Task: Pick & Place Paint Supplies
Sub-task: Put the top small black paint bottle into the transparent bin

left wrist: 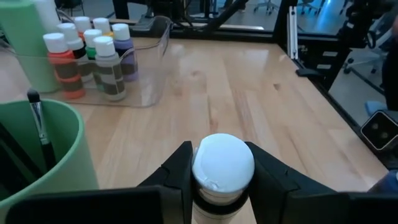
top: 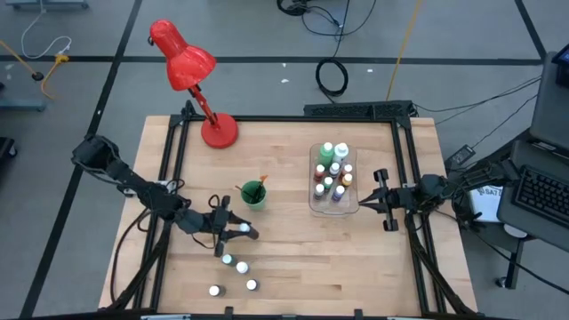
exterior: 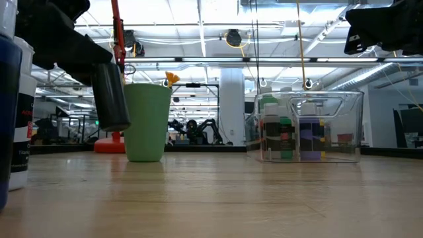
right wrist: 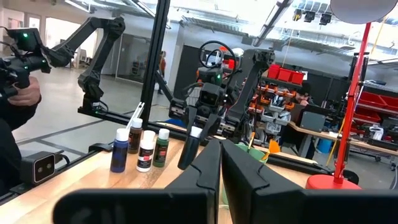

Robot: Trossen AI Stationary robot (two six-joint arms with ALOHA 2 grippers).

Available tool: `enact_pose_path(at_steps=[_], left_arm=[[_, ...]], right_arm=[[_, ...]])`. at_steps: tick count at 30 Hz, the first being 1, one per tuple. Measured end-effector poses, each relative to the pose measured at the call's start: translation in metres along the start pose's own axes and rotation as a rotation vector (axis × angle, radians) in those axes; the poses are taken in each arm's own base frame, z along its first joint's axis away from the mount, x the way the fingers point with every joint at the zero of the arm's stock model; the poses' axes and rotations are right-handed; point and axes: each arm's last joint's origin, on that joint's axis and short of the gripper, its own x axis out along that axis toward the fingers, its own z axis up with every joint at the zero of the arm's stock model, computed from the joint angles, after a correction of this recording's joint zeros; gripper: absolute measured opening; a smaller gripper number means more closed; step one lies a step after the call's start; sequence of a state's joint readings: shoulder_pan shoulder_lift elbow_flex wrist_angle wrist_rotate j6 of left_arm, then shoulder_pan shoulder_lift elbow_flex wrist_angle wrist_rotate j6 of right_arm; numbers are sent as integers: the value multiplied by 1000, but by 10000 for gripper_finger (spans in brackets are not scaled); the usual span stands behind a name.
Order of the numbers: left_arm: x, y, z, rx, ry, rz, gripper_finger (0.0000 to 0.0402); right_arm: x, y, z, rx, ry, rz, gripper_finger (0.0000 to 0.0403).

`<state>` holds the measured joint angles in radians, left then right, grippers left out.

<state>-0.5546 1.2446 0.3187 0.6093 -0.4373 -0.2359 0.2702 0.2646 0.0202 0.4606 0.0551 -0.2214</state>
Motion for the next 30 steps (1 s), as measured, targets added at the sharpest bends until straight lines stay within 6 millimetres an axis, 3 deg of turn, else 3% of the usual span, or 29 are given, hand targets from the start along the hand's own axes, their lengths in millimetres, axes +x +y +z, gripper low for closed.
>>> enact_pose_path(at_steps=[19, 24, 30], left_arm=[[-3, -7, -2, 37, 19, -68, 100], [-3, -7, -2, 37, 16, -55, 122], [-1, -3, 0, 18, 1, -27, 99]], right_arm=[[0, 0, 2, 3, -18, -4, 9], [0, 0, 2, 1, -18, -4, 9], [0, 0, 2, -2, -18, -4, 9]])
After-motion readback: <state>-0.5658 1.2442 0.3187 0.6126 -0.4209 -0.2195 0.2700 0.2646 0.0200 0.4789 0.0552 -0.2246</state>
